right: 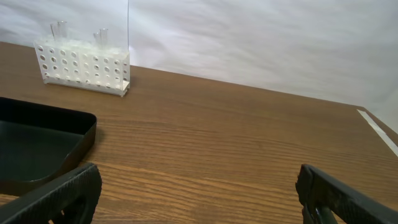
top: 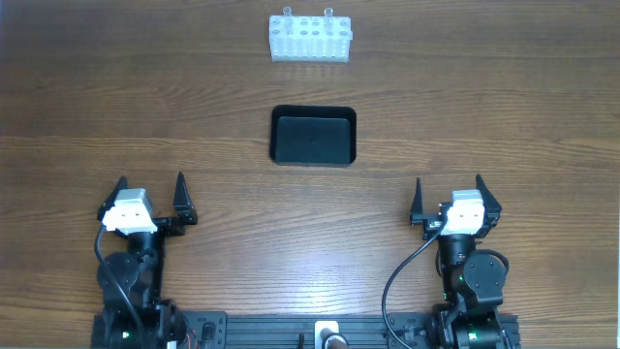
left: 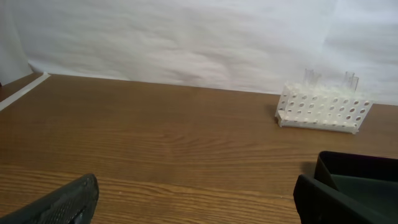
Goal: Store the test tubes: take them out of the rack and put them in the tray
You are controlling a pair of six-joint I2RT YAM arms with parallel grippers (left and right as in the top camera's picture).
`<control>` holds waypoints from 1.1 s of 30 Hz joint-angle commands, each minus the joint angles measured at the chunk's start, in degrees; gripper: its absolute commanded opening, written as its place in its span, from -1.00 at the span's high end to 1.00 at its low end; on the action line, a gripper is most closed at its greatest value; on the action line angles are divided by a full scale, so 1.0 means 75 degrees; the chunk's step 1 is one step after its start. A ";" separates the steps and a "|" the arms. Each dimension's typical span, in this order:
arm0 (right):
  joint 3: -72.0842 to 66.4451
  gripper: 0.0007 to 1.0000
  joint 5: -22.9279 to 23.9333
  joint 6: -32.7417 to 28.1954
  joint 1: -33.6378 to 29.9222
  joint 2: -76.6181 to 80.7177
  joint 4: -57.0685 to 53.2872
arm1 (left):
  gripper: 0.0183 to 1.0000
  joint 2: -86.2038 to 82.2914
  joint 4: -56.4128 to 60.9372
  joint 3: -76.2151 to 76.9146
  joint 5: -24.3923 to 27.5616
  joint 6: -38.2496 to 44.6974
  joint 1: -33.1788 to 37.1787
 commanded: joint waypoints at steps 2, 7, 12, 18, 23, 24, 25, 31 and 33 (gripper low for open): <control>-0.0038 -0.98 -0.0044 -0.0035 -0.0035 -0.0012 -0.0035 | -0.99 -0.0047 -0.0012 -0.0041 -0.0055 0.0082 0.0041; -0.0038 -0.99 -0.0044 -0.0035 -0.0035 -0.0012 -0.0035 | -1.00 -0.0047 -0.0003 -0.0041 -0.0090 0.0085 0.0041; -0.0038 -0.99 -0.0044 -0.0035 -0.0035 -0.0012 -0.0035 | -0.99 0.0554 0.0466 0.0356 0.0184 0.0079 -0.0017; -0.0038 -0.98 -0.0044 -0.0032 -0.0035 -0.0012 -0.0035 | -1.00 0.2833 0.0391 0.2381 0.0478 0.0076 -0.0428; -0.0038 -0.99 -0.0044 -0.0032 -0.0035 -0.0012 -0.0035 | -0.99 0.5520 -0.0224 0.5219 0.0548 0.0079 -0.1268; -0.0038 -0.98 -0.0044 -0.0035 -0.0035 -0.0012 -0.0035 | -0.99 0.5968 -0.0370 0.5727 0.0551 0.0079 -0.1399; -0.0038 -0.98 -0.0044 -0.0035 -0.0035 -0.0012 -0.0035 | -1.00 0.6365 -0.0484 0.6155 0.0548 0.0079 -0.1507; -0.0038 -0.98 -0.0044 -0.0035 -0.0035 -0.0012 -0.0035 | -1.00 0.8836 -0.0609 0.8597 0.0551 0.0076 -0.2186; -0.0038 -0.99 -0.0044 -0.0035 -0.0035 -0.0012 -0.0035 | -1.00 0.9675 -0.0609 0.9308 0.0536 0.0076 -0.2495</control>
